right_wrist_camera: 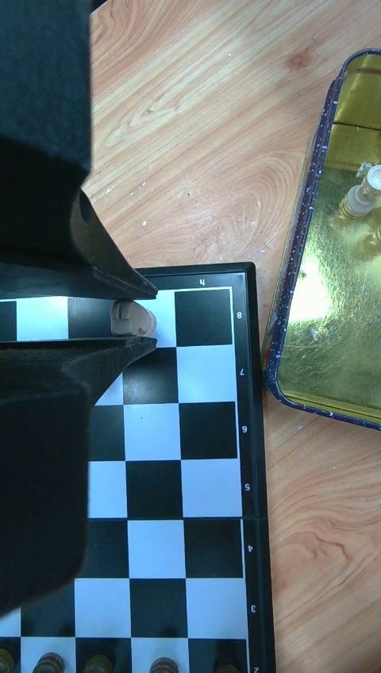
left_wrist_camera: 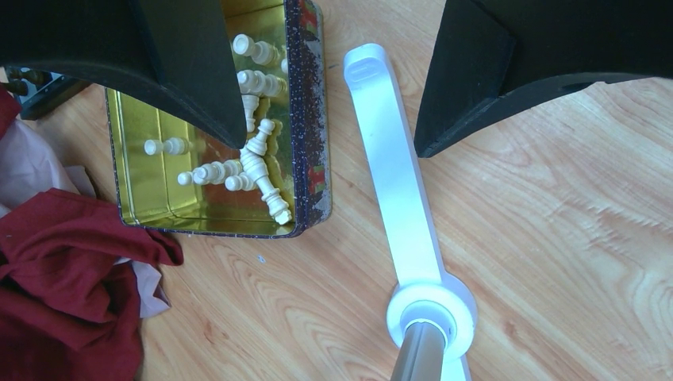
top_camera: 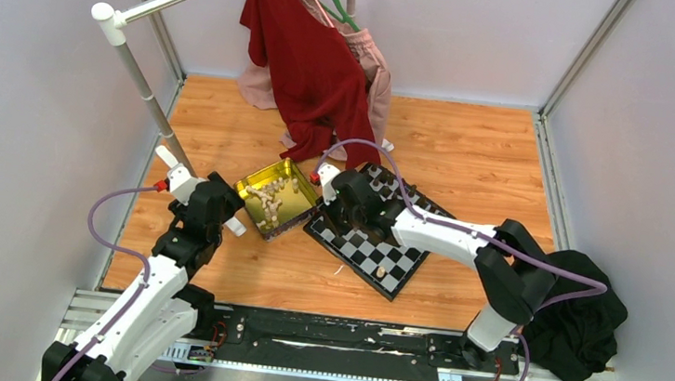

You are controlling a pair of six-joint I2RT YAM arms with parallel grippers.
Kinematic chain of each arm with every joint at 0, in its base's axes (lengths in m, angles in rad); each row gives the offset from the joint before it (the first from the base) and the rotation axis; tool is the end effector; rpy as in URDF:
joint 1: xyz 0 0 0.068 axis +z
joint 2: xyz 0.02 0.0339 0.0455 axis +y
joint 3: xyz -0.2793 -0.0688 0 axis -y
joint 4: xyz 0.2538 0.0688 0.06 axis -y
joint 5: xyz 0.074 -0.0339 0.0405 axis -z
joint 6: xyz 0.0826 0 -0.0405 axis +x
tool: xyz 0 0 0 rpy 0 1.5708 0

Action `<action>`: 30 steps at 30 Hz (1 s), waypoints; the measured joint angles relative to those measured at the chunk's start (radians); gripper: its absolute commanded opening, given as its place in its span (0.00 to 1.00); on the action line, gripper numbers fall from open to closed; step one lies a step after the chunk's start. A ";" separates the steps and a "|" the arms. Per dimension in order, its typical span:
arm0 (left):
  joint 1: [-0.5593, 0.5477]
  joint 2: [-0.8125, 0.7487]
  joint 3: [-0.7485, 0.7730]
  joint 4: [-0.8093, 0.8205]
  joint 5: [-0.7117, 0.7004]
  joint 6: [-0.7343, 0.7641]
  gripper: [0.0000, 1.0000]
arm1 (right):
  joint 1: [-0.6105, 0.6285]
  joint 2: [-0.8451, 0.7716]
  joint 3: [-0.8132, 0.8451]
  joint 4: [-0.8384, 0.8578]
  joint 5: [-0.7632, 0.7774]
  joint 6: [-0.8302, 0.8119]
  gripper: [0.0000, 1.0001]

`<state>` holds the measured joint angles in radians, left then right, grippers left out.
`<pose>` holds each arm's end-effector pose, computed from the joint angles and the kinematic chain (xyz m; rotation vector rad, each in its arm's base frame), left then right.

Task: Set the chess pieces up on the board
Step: Place the chess piece on the chessboard.

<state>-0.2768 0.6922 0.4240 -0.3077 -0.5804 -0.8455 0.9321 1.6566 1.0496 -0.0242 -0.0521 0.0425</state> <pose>0.1909 -0.0072 0.2044 -0.8802 1.8452 -0.0729 0.2427 0.3341 0.2039 -1.0023 2.0331 0.5910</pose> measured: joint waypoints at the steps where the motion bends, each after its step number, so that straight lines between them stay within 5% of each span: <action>1: 0.000 0.000 0.000 0.000 0.000 0.000 0.83 | 0.001 0.003 0.000 0.002 0.000 0.002 0.00; 21: 0.000 0.000 -0.013 0.014 0.000 0.000 0.84 | 0.004 0.064 -0.008 0.032 -0.005 0.018 0.10; 30: 0.000 0.000 -0.013 0.014 0.000 0.000 0.84 | 0.005 0.064 -0.008 0.032 -0.005 0.021 0.40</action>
<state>-0.2768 0.6922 0.4107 -0.2932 -0.5800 -0.8452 0.9367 1.7203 1.0420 0.0074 -0.0574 0.0635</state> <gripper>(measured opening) 0.839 0.341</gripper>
